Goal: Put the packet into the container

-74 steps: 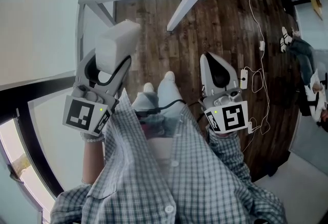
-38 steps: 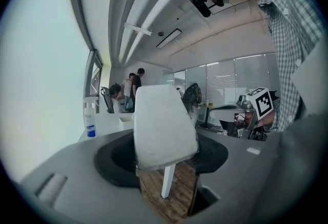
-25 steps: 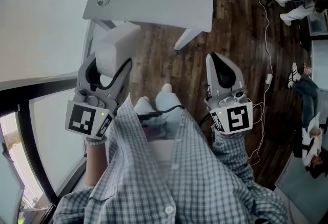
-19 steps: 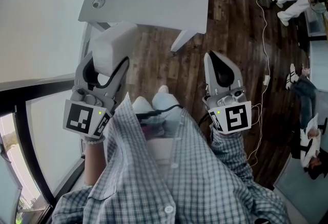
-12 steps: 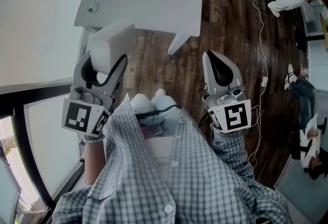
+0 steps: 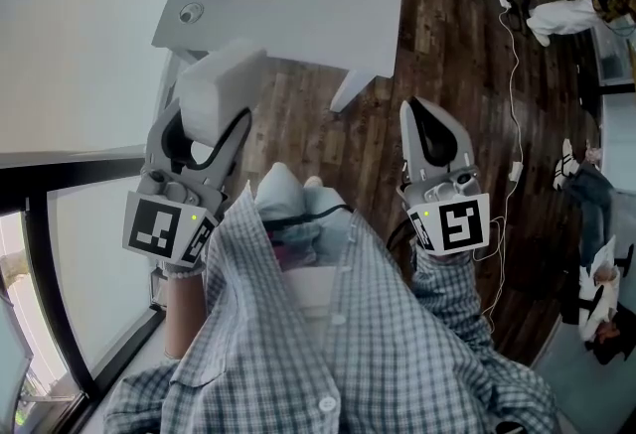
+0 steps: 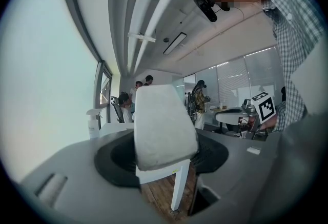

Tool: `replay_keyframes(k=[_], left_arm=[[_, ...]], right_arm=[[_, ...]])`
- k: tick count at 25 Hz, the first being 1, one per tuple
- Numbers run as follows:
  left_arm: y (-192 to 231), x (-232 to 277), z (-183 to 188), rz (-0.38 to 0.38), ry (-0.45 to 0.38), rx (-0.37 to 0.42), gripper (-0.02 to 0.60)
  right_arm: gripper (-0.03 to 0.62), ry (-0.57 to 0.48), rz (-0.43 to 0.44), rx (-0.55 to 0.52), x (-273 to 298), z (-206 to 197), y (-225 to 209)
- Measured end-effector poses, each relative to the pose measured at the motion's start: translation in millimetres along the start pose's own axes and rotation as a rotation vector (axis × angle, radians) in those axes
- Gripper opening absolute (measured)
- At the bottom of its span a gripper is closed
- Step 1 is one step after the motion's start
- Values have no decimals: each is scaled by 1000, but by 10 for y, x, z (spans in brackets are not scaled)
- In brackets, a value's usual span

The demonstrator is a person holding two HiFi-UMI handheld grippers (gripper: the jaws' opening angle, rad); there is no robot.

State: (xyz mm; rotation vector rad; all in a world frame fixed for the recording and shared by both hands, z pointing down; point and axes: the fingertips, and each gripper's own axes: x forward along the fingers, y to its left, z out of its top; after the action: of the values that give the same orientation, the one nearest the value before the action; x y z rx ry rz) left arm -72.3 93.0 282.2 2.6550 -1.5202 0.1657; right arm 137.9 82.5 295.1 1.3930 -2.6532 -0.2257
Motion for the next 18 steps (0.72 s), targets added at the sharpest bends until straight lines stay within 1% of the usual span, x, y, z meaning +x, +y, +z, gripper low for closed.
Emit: replay_keyframes(k=[9,18], left_arm=[[84,51,-80,-6,11,-17,261],[232,304,-37,-53,17,-17,261]], right_arm=[[0,26,21,10,127,-64,137],[0,52,-11,18,307,-62,55]])
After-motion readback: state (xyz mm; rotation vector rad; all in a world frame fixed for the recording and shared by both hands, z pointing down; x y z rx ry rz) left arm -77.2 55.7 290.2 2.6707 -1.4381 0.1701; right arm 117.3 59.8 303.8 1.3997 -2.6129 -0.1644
